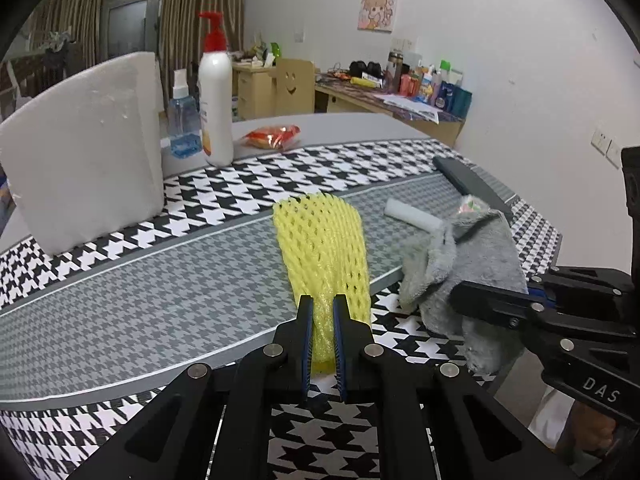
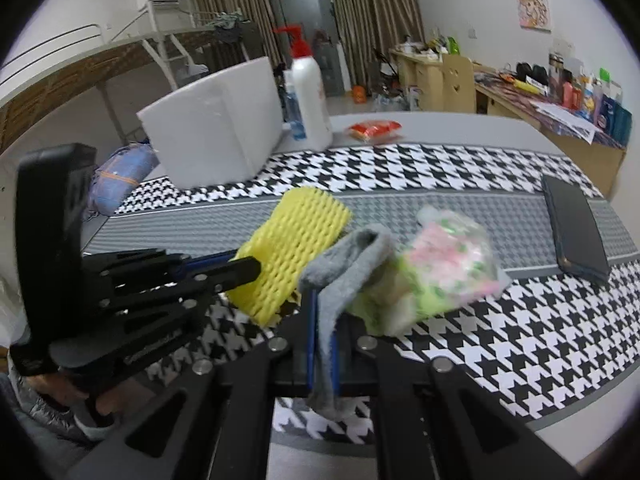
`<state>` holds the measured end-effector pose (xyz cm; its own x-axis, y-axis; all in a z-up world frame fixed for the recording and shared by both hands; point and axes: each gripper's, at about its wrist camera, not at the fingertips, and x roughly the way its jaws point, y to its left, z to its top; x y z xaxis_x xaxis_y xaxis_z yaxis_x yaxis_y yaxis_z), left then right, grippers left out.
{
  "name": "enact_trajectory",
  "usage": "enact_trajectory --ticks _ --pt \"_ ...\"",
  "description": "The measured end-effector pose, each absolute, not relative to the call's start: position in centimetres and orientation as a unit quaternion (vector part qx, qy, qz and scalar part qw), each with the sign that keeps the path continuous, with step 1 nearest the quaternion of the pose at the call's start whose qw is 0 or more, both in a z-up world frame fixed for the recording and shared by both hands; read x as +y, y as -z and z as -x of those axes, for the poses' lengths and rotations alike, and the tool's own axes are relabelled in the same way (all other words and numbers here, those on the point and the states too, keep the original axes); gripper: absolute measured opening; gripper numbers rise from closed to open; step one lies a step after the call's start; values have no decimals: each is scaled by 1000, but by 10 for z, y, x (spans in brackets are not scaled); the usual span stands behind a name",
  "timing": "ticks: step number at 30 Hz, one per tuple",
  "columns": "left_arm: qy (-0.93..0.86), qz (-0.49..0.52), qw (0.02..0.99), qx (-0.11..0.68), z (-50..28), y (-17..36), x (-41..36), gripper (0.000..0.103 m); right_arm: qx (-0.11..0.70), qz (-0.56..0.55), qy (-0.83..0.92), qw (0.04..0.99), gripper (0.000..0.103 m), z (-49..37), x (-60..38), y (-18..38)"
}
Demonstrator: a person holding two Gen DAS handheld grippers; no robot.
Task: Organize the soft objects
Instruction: 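Lift the yellow mesh sleeve with the left gripper while the right lifts the grey cloth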
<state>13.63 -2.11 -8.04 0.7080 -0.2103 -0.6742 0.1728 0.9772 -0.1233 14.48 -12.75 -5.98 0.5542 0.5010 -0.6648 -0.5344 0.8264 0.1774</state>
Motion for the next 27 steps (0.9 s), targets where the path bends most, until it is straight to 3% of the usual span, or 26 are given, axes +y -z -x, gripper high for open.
enact_trajectory --ticks 27 --pt "75 19 953 291 -97 32 1 10 297 37 -293 908 9 -131 -125 18"
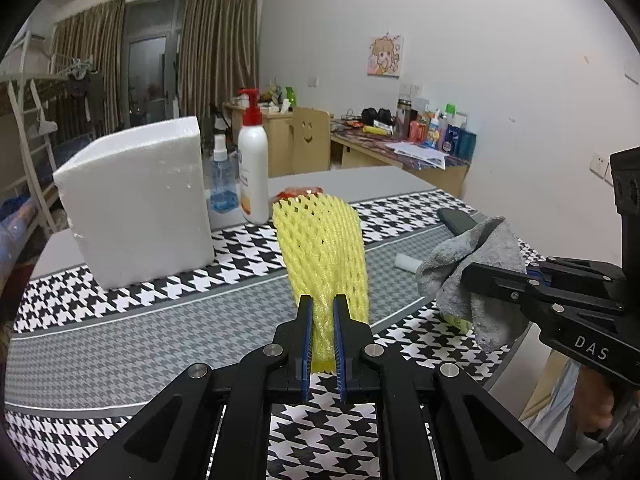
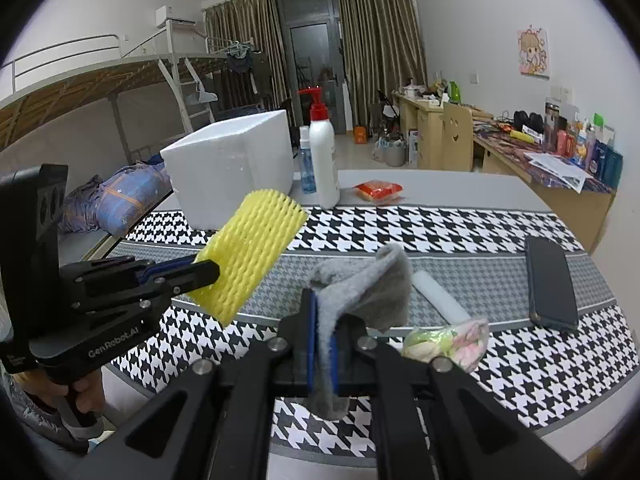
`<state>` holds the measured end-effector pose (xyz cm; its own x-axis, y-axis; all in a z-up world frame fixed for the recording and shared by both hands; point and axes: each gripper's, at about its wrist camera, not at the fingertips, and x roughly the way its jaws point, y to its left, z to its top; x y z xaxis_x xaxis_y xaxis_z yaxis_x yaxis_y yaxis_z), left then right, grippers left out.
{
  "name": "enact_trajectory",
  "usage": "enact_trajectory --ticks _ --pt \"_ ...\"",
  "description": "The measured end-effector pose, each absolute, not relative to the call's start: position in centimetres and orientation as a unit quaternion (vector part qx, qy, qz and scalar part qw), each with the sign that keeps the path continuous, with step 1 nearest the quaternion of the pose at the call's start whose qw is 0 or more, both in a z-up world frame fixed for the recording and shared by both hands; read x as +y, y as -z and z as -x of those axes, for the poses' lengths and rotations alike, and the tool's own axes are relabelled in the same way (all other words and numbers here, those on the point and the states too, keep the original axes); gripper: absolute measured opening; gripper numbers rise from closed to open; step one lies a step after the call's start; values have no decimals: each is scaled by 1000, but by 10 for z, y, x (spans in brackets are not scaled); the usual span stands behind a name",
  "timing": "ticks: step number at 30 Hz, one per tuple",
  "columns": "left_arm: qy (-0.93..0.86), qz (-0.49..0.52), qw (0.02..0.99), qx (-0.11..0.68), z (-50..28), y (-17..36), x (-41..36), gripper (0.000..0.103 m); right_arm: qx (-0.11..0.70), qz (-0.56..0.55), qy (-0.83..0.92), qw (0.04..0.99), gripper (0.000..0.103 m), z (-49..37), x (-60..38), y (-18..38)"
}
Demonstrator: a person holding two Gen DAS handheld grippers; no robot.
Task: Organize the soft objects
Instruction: 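Lift the yellow mesh sleeve with the left gripper while the right lifts the grey cloth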
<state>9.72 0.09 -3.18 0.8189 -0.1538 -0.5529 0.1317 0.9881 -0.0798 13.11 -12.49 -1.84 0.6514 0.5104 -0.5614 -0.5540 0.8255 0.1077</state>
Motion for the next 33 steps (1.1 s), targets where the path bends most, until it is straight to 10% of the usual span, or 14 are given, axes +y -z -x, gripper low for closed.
enact_trajectory --ticks 33 --pt "28 11 970 240 -92 -12 34 10 248 56 -301 919 9 -141 -106 -22"
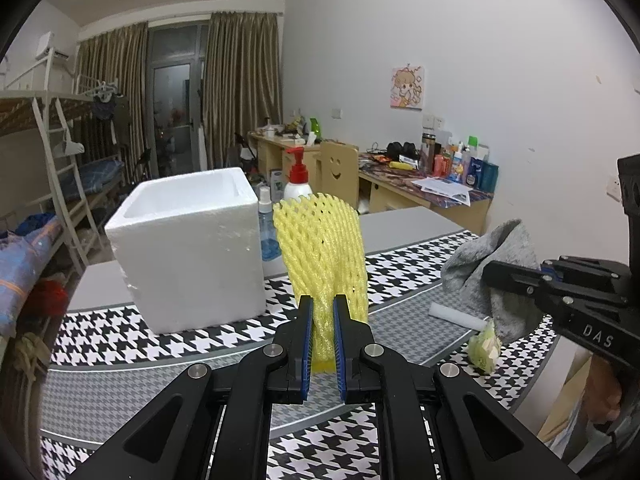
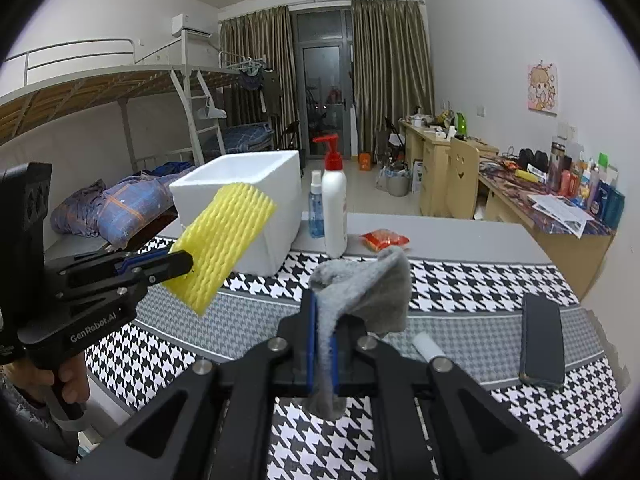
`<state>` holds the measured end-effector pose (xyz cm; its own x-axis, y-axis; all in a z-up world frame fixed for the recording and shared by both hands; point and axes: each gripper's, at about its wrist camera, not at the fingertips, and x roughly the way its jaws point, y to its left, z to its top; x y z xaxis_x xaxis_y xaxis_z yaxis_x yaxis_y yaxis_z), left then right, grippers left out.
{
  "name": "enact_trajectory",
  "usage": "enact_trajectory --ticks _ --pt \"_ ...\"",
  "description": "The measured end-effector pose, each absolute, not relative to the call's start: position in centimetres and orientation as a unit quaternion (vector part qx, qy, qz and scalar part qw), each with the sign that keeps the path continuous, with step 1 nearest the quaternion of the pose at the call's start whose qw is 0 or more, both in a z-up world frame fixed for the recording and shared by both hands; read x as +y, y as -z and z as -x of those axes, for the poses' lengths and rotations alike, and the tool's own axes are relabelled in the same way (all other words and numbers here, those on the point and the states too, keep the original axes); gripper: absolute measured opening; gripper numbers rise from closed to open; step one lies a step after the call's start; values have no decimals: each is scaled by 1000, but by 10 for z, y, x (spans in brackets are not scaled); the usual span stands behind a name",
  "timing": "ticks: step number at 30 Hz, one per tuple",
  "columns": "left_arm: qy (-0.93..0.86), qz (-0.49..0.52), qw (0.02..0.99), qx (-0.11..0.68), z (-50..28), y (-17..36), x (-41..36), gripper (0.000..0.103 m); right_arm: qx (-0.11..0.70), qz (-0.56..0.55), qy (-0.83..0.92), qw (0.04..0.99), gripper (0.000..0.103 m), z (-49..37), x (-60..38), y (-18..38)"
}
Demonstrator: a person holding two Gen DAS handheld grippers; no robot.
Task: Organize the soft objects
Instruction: 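Lift the yellow mesh sleeve with the left gripper while the right lifts the grey cloth, then carry the yellow sleeve and grey cloth over the white foam box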
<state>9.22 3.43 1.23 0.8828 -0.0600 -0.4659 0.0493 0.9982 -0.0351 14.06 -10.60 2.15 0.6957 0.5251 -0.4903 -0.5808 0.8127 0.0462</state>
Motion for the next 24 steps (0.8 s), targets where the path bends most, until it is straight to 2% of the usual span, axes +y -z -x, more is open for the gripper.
enact_trajectory --ticks 24 --pt "13 3 974 227 -104 -34 55 10 218 71 -316 921 9 -151 -78 -42"
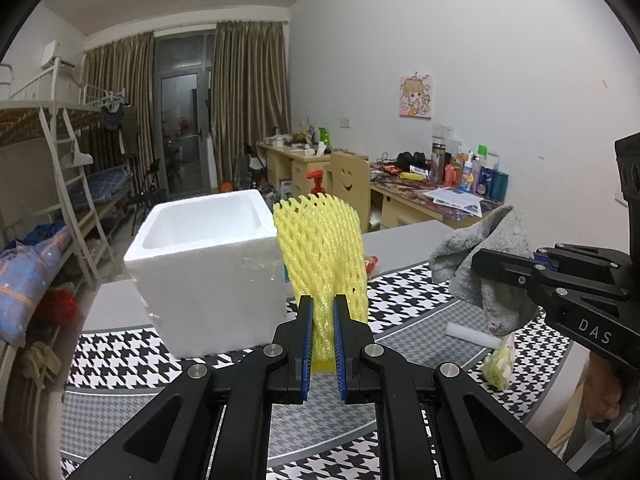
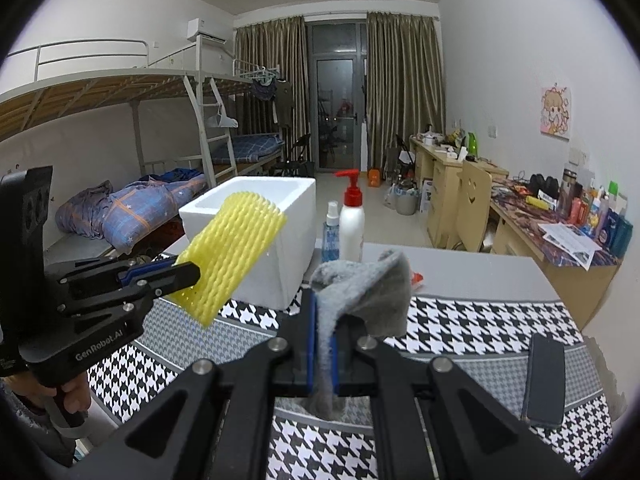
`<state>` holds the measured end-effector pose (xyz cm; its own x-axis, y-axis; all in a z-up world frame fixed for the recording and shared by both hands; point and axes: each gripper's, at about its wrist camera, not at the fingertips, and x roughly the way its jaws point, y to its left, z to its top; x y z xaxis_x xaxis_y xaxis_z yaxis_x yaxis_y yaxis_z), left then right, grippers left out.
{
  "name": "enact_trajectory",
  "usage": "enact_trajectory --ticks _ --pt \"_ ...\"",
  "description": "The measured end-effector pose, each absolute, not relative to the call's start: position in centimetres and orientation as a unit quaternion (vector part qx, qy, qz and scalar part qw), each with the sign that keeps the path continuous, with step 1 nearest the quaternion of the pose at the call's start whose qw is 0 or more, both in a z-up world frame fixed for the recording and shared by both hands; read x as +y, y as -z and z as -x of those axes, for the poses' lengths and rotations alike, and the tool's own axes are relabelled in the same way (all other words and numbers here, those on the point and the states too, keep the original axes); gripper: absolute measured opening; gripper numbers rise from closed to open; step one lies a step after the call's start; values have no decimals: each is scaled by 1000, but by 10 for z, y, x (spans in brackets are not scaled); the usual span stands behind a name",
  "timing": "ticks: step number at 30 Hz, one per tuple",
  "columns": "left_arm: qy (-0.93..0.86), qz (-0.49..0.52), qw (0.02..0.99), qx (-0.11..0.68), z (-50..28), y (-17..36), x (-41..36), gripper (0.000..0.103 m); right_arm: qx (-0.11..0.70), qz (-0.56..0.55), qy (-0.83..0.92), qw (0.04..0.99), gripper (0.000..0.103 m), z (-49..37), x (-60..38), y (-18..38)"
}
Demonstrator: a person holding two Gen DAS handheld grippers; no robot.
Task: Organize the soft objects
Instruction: 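Carry the yellow sleeve and grey cloth over the white foam box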
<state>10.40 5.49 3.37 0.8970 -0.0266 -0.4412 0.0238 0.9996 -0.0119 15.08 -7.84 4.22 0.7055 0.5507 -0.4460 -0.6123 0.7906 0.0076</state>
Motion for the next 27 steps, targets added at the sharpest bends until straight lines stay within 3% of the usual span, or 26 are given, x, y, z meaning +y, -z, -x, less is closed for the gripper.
enact_trajectory --ticks 27 --pt "-24 -1 981 190 -117 -71 90 10 193 89 -331 919 9 -164 -30 -72"
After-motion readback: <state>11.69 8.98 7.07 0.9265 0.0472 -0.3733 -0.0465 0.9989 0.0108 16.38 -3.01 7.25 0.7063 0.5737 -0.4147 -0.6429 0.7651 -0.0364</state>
